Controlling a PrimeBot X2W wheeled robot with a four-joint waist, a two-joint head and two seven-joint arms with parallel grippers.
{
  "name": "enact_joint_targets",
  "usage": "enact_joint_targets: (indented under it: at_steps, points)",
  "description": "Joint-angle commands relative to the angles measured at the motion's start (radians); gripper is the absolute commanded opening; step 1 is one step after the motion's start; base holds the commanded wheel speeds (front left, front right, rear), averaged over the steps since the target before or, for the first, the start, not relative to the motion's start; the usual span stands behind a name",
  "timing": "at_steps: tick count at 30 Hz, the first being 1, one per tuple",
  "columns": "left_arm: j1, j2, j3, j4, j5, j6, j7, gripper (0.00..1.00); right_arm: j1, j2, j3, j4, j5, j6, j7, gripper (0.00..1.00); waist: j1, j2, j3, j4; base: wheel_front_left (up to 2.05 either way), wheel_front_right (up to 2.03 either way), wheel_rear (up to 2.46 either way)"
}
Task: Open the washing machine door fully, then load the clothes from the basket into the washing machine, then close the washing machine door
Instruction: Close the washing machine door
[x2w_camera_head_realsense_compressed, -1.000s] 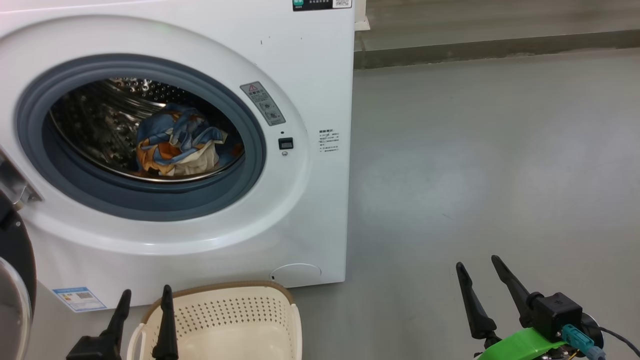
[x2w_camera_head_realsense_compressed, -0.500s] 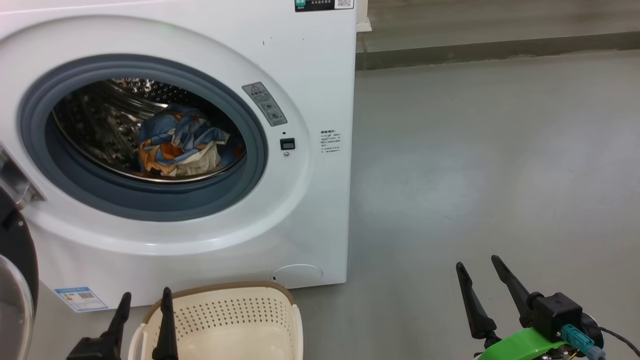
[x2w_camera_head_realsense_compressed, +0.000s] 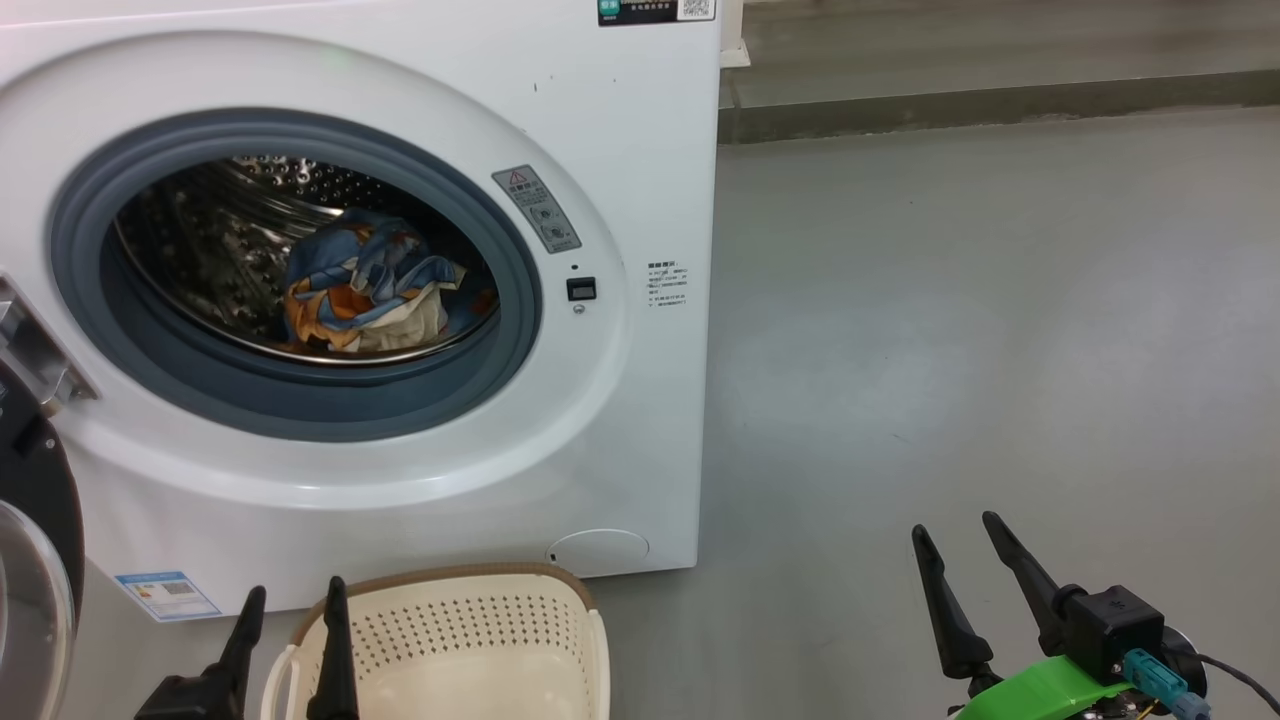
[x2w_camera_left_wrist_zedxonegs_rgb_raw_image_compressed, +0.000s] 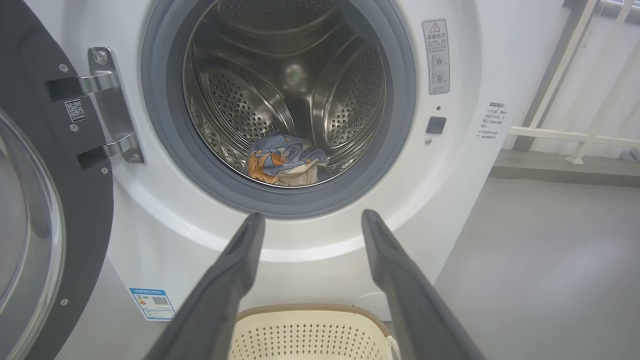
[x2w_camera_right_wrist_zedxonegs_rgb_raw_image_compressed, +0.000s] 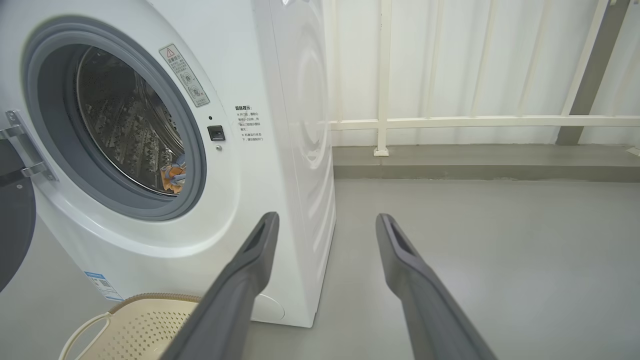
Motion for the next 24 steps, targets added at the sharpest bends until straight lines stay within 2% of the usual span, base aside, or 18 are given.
enact_joint_targets:
  at_steps: [1,7,12,24]
  points:
    - [-0.022,0.006,0.030,-0.018,-0.009,0.004,-0.006,1.00,-0.032,-0.002,0.025,-0.019,0.010,0.002,-0.005,1.00,0.0000,0.0000,0.000,0.001,0.00,0.00,0.00]
    - [-0.025,0.006,0.030,-0.003,-0.023,0.015,-0.006,1.00,-0.033,-0.002,0.023,-0.014,0.008,0.002,-0.005,1.00,0.0000,0.0000,-0.001,0.002,-0.27,0.27,0.00]
    - [-0.026,0.006,0.030,-0.001,-0.025,0.018,-0.006,1.00,-0.034,-0.002,0.022,-0.012,0.009,0.002,-0.005,1.00,0.0000,0.0000,-0.002,0.002,-1.00,1.00,0.00]
    - [-0.029,0.006,0.030,-0.023,-0.043,0.017,-0.006,1.00,-0.034,-0.002,0.024,-0.005,0.009,0.002,-0.005,1.00,0.0000,0.0000,-0.001,0.004,-1.94,1.94,0.00]
